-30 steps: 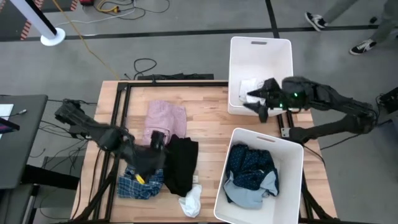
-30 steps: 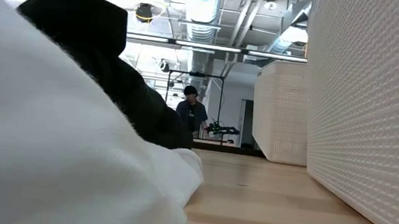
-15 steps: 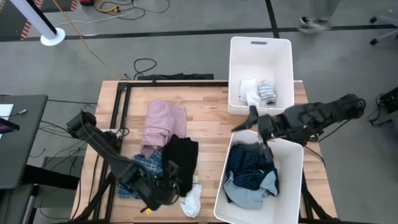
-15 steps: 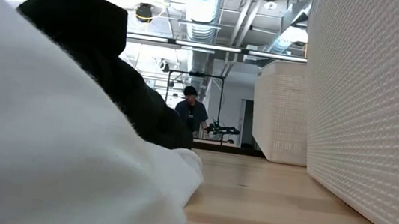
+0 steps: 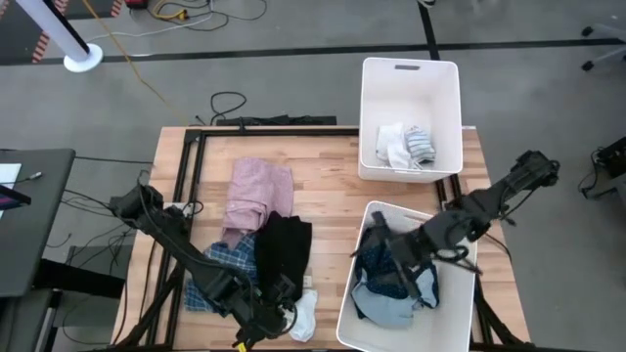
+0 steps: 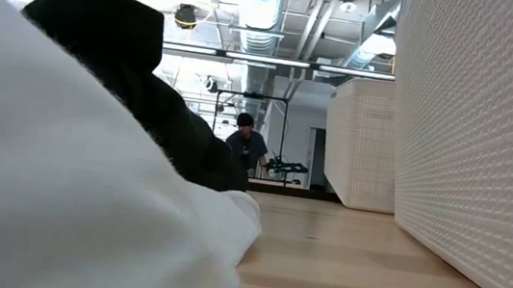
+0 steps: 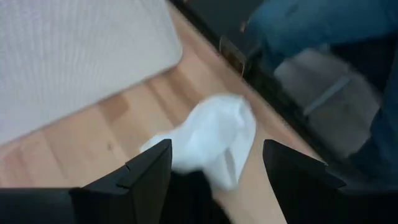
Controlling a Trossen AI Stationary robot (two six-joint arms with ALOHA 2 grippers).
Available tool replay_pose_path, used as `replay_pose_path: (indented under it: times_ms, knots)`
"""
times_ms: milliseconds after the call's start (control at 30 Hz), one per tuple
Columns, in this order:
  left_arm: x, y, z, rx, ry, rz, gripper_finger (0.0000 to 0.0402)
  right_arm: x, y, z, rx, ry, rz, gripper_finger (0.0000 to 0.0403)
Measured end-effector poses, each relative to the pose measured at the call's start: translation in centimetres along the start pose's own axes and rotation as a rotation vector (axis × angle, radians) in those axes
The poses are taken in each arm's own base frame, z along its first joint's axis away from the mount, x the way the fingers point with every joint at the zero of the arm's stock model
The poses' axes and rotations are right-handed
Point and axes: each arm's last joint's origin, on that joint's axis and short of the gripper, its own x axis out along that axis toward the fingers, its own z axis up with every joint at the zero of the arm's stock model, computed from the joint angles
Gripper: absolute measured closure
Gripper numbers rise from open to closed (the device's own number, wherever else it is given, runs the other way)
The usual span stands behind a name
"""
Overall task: Sort clothes
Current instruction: Put the white sock in the top laundry bin
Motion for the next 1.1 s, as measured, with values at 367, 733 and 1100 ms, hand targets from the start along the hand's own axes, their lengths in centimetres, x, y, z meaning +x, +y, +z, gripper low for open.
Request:
replay_pose_path:
  times_ms: [367, 733, 1100]
  knots:
    - [3.8, -0.7, -3.1, -0.045, -0.153, 0.020, 0.0155, 3.2, 1.1, -1.1, -0.037, 0.013, 0.015, 0.0107]
    - [5.8, -1.2, -6.6, -0.046, -0.206, 0.033, 0.0155, 3.0, 2.5, -0.5, -0.036, -0.054, 0.057, 0.0107]
    - [7.7, -0.6, -7.2, 0.015, -0.265, -0.044, 0.0155, 3.9, 2.7, -0.5, -0.100, -0.083, 0.045, 0.0107]
